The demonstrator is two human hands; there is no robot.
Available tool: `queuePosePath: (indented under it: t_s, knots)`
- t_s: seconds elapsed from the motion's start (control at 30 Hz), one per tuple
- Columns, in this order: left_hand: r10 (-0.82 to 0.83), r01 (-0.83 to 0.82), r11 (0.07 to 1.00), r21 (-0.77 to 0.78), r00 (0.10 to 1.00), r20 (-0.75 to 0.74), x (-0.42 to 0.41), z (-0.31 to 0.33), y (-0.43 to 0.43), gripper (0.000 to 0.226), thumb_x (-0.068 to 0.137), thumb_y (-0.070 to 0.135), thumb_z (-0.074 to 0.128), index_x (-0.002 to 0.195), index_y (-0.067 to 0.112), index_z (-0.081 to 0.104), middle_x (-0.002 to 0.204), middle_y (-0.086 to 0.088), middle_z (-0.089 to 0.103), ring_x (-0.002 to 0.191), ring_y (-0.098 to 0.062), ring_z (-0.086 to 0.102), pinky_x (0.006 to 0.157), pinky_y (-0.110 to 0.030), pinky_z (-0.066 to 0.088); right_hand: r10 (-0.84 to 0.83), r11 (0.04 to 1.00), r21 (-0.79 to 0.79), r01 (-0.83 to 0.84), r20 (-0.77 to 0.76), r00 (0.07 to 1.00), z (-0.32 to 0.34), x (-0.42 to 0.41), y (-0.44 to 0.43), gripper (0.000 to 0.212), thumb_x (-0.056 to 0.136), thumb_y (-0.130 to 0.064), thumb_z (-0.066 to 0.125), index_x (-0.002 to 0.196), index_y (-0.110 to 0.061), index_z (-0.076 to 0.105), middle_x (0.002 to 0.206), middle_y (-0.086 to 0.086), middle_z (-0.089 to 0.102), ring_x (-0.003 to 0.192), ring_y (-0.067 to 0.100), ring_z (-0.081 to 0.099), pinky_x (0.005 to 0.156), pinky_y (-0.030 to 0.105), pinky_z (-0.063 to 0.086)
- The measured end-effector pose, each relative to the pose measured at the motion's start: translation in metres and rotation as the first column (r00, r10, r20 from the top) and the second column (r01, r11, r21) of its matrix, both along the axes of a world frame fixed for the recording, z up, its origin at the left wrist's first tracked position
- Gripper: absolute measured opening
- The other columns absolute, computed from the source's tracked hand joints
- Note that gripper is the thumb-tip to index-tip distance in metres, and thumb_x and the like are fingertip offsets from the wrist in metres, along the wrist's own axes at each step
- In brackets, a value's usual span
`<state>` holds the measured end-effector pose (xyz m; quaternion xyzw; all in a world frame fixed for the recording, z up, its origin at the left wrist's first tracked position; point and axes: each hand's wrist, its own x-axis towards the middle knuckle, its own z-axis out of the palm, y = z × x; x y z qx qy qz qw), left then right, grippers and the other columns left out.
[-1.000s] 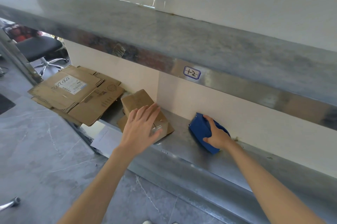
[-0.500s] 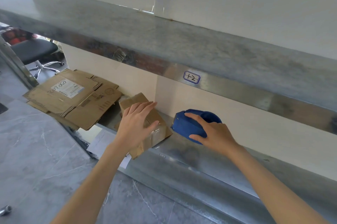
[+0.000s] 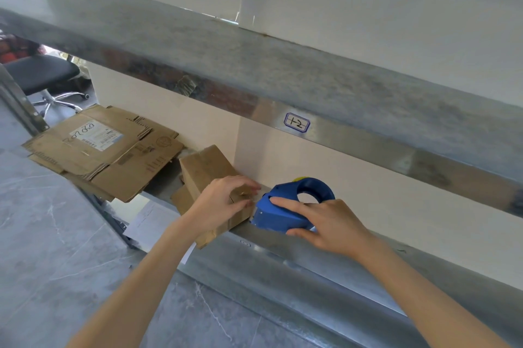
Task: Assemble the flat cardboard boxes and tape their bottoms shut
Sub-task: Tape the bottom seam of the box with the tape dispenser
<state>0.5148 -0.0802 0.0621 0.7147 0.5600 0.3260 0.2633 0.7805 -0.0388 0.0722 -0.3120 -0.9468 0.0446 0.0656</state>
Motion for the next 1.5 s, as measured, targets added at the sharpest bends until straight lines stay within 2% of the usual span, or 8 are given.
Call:
queuePosePath:
  t_s: [0.23, 0.33, 0.5, 0.73, 0.87, 1.2, 1.27, 1.5]
  knots:
    - [0.060, -0.063, 0.998, 0.024, 0.995, 0.085, 0.003, -0.001, 0.000, 0.017, 0.087, 0.005, 0.071, 0.094, 0.019, 0.065, 0.092, 0.010, 0.068, 0.091, -0.006, 0.063, 0.084, -0.027, 0.053, -0.029, 0.994, -0.104, 0.035, 0.060, 0.998, 0.009, -0.010, 0.001, 0.071, 0.089, -0.070, 0.037, 0.135, -0.072, -0.016, 0.120, -0.015, 0.066, 0.076, 0.014, 0.063, 0.072, 0.028, 0.050]
    - [0.067, -0.069, 0.998, 0.013, 0.993, 0.097, -0.002, -0.001, 0.000, 0.026, 0.086, -0.004, 0.067, 0.095, 0.021, 0.063, 0.092, 0.009, 0.067, 0.090, -0.005, 0.063, 0.078, -0.016, 0.049, -0.041, 0.984, -0.171, 0.044, 0.020, 0.999, 0.015, -0.012, -0.002, 0.072, 0.088, -0.070, 0.046, 0.134, -0.076, -0.009, 0.104, -0.013, 0.068, 0.059, 0.005, 0.049, 0.065, 0.022, 0.039]
    - [0.113, -0.116, 0.993, 0.018, 0.989, 0.090, -0.011, 0.005, -0.007, 0.036, 0.086, -0.005, 0.066, 0.092, 0.030, 0.061, 0.085, 0.011, 0.066, 0.084, -0.006, 0.064, 0.075, -0.016, 0.050, -0.046, 0.964, -0.266, 0.019, -0.097, 0.994, 0.030, -0.015, 0.000, 0.067, 0.081, -0.072, 0.051, 0.136, -0.076, 0.011, 0.074, -0.031, 0.055, 0.066, -0.001, 0.054, 0.057, 0.011, 0.034]
    - [0.308, -0.294, 0.944, -0.151, 0.948, 0.079, -0.071, -0.010, -0.044, 0.021, 0.085, 0.005, 0.073, 0.096, 0.022, 0.066, 0.081, 0.003, 0.069, 0.078, -0.008, 0.066, 0.080, -0.032, 0.056, -0.056, 0.970, -0.237, 0.056, 0.008, 0.998, 0.035, -0.001, 0.012, 0.067, 0.086, -0.061, 0.058, 0.136, -0.075, 0.016, 0.079, -0.049, 0.047, 0.069, -0.005, 0.054, 0.056, 0.013, 0.031]
    - [0.303, -0.268, 0.934, -0.235, 0.944, 0.128, -0.060, -0.029, -0.058, 0.023, 0.086, 0.005, 0.073, 0.099, 0.023, 0.066, 0.079, 0.002, 0.068, 0.078, -0.005, 0.063, 0.077, -0.033, 0.052, -0.046, 0.968, -0.242, 0.058, 0.057, 0.997, 0.023, 0.000, 0.012, 0.068, 0.086, -0.063, 0.056, 0.133, -0.079, 0.010, 0.072, -0.031, 0.049, 0.069, -0.008, 0.052, 0.060, 0.011, 0.031]
    - [0.309, -0.281, 0.945, -0.166, 0.935, 0.175, -0.060, -0.057, -0.057, 0.051, 0.085, 0.018, 0.076, 0.128, 0.038, 0.056, 0.078, 0.011, 0.064, 0.086, -0.003, 0.061, 0.080, -0.004, 0.038, -0.035, 0.965, -0.257, 0.057, 0.091, 0.995, 0.018, -0.005, 0.017, 0.068, 0.088, -0.060, 0.057, 0.134, -0.078, 0.010, 0.062, -0.025, 0.045, 0.062, -0.007, 0.047, 0.058, 0.011, 0.030]
    - [0.312, -0.294, 0.947, -0.128, 0.937, 0.159, -0.061, -0.062, -0.056, 0.052, 0.086, 0.018, 0.075, 0.130, 0.038, 0.056, 0.077, 0.009, 0.063, 0.089, -0.004, 0.060, 0.082, -0.001, 0.035, -0.018, 0.964, -0.260, 0.045, 0.103, 0.994, 0.016, -0.007, 0.017, 0.068, 0.089, -0.059, 0.058, 0.135, -0.078, 0.011, 0.067, -0.036, 0.050, 0.065, -0.012, 0.049, 0.057, 0.011, 0.031]
    - [0.364, -0.365, 0.931, 0.003, 0.930, 0.054, -0.064, -0.087, -0.049, 0.051, 0.087, 0.030, 0.073, 0.125, 0.056, 0.051, 0.085, 0.020, 0.063, 0.098, -0.001, 0.049, 0.084, -0.014, 0.037, -0.051, 0.969, -0.234, 0.078, 0.120, 0.992, 0.012, -0.009, 0.022, 0.070, 0.087, -0.061, 0.057, 0.134, -0.079, 0.008, 0.061, -0.025, 0.045, 0.059, -0.005, 0.045, 0.058, 0.010, 0.030]
